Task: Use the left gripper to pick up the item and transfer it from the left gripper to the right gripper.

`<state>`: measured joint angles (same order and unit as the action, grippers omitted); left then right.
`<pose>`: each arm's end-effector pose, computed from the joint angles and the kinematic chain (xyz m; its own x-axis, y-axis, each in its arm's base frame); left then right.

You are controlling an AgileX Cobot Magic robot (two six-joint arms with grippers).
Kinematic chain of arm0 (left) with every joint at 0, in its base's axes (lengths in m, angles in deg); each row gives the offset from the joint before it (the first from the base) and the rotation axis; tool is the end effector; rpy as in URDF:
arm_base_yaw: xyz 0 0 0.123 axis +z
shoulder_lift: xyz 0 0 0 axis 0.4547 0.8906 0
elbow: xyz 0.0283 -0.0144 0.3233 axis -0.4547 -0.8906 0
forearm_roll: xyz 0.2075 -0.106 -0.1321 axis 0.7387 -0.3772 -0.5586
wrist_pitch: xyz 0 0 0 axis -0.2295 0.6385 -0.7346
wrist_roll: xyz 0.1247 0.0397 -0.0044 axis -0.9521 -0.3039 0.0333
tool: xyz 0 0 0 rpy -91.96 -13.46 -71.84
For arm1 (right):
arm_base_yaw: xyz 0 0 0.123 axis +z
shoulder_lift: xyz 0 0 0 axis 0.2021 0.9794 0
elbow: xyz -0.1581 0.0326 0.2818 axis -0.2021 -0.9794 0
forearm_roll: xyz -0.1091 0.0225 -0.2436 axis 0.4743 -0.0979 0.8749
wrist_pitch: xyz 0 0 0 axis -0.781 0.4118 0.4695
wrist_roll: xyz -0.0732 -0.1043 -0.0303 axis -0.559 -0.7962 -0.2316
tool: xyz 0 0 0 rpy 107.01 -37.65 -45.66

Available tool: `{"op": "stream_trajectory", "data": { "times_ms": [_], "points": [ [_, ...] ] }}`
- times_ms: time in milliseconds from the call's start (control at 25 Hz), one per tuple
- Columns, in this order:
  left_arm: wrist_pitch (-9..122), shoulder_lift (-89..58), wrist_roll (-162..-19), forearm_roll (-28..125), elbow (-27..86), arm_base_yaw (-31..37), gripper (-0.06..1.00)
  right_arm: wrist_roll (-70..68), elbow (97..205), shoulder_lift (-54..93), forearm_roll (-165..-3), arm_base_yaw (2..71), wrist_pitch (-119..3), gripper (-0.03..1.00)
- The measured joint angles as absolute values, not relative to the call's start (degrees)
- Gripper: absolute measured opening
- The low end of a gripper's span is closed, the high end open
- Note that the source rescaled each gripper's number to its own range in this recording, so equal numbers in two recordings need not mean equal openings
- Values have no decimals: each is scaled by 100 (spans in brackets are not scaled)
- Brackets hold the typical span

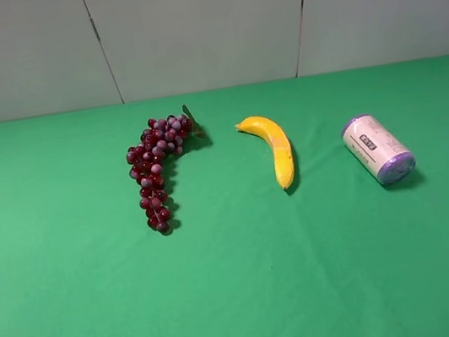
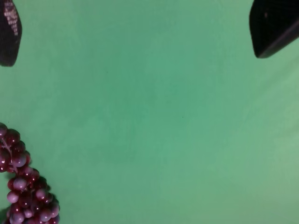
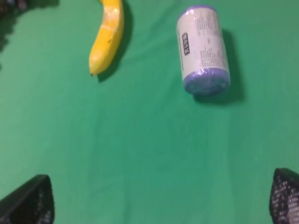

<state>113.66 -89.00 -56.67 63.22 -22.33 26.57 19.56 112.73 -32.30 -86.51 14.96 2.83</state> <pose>0.0061 0.0017 0.2598 -0.4747 0.0204 -0.8799 0.0043 0.9998 0.0208 0.0360 0.0250 0.3219 -0.6903 -0.0220 -0.7232 -0.1707 0.9763 0.1333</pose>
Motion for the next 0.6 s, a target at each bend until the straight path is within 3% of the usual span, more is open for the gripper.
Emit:
{"op": "stream_trajectory", "data": {
  "times_ms": [600],
  "points": [
    [11366,-8900,-5667,6328,-2233,2657,94,2153,10810,-4852,-7755,1496,-74,100]
  ]
}}
